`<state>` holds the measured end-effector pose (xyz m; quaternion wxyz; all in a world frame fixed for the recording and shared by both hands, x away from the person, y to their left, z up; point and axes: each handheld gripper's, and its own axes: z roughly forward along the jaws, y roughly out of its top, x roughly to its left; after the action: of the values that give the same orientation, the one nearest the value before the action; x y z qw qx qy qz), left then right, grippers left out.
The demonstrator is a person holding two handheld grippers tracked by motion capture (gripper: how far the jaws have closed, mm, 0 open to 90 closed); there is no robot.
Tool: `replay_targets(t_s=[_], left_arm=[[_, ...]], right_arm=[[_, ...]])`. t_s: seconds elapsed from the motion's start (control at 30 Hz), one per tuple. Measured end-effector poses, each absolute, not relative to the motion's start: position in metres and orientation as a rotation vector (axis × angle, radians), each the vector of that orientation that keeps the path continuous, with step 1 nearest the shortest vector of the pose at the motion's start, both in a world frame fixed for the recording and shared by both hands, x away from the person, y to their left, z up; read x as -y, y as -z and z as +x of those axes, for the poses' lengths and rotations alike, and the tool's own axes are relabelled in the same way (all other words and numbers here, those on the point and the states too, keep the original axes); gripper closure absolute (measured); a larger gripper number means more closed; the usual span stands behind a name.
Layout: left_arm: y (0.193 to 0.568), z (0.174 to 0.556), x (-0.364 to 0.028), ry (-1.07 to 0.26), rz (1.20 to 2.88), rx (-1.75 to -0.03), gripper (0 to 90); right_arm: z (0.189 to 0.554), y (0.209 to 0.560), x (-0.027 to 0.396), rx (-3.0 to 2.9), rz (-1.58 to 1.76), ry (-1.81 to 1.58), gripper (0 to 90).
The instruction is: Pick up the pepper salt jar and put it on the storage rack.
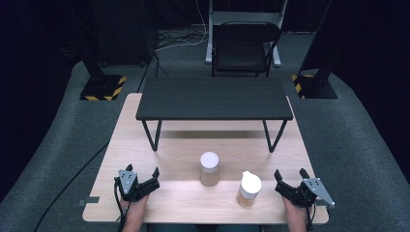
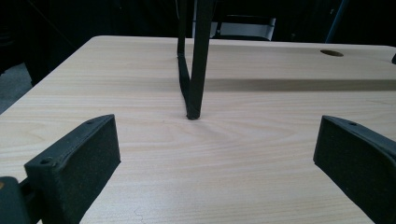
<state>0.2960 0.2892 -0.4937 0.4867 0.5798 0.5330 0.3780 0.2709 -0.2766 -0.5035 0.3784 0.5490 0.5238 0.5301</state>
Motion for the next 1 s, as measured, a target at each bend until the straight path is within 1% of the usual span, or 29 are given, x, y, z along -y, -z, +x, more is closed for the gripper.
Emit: replay_targets(t_s=[0.23,0.6,1.0], left_arm=[[0.494,0.296,-0.29,-0.912,1.412,-1.29,0.1],[0.487,0.301,-0.294,-0.864,1.474,-1.258,0.1],[0.476,0.295,-0.294,-0.818,1.519,-1.177,0.5]], right_arm=[[0.271,0.503,0.277,-1.342,1.4,-1.353,0.0],[0.272,0.503,0.277,-1.348,1.398,-1.354,0.0],[0.272,0.503,0.278,-1.35,1.397,-1.357,0.0]])
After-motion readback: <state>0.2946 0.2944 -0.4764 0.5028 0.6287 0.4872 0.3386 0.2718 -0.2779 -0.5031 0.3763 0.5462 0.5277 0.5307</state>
